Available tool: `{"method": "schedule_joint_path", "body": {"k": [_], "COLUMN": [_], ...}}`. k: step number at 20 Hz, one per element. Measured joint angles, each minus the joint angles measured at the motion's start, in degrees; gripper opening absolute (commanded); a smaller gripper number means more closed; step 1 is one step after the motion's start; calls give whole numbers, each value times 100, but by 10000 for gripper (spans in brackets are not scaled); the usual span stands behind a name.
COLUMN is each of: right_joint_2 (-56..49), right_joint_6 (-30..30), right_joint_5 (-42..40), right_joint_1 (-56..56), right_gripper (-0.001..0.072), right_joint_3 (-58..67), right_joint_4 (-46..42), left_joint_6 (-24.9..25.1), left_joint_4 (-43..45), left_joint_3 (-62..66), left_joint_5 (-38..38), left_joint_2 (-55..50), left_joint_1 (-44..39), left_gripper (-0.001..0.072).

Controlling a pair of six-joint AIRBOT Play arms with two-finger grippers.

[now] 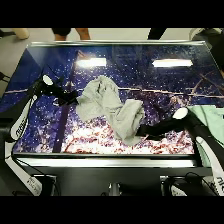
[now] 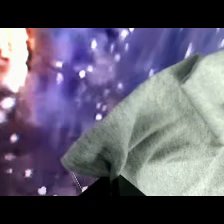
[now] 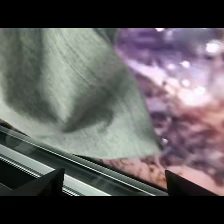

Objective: Fold the shirts.

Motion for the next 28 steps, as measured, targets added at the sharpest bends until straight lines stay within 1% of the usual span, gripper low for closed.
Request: {"method": "schedule_joint_path", "body": {"k": [5,7,8,9,11,13,15,17,18,20,22,24,26,28], "right_joint_2": [-608,-791,-861,-935,-1021,-1005,-785,-289,70,879,1759,2535,3134,3467], "right_joint_6": [-33,-15,-17,-22,-9,-39,-120,-151,-90,247,802,1379,1797,2094], "right_joint_5": [-603,-879,-1036,-1283,-1569,-1615,-1434,-1117,-975,-798,-876,-1086,-1241,-1259], "right_joint_1": [743,929,986,1032,1080,1106,1106,1119,1117,1117,1117,1106,1115,1119], "right_gripper": [702,639,363,35,24,22,22,24,24,24,24,24,24,24], "right_joint_3": [-24,-22,-13,-26,-35,37,275,765,1137,2072,3099,3912,4395,4638], "right_joint_4": [389,737,879,975,1102,1202,1154,754,378,-721,-2083,-3195,-3755,-4079], "left_joint_6": [339,474,529,564,643,743,901,1054,1108,1180,1215,1141,970,870], "left_joint_4": [-63,-81,-83,-83,-87,-83,-79,-33,4,79,111,138,155,155], "left_joint_3": [11,13,13,13,13,13,24,129,251,627,1062,1340,1488,1565], "left_joint_5": [52,46,42,35,37,37,76,234,380,782,1410,2164,2835,3226], "left_joint_2": [262,463,564,664,874,1128,1502,2087,2459,3298,4229,5115,5829,6295], "left_joint_1": [-37,-61,-83,-101,-122,-129,-136,-140,-140,-138,-138,-140,-140,-146], "left_gripper": [27,27,27,26,27,26,25,25,25,25,25,25,25,25]}}
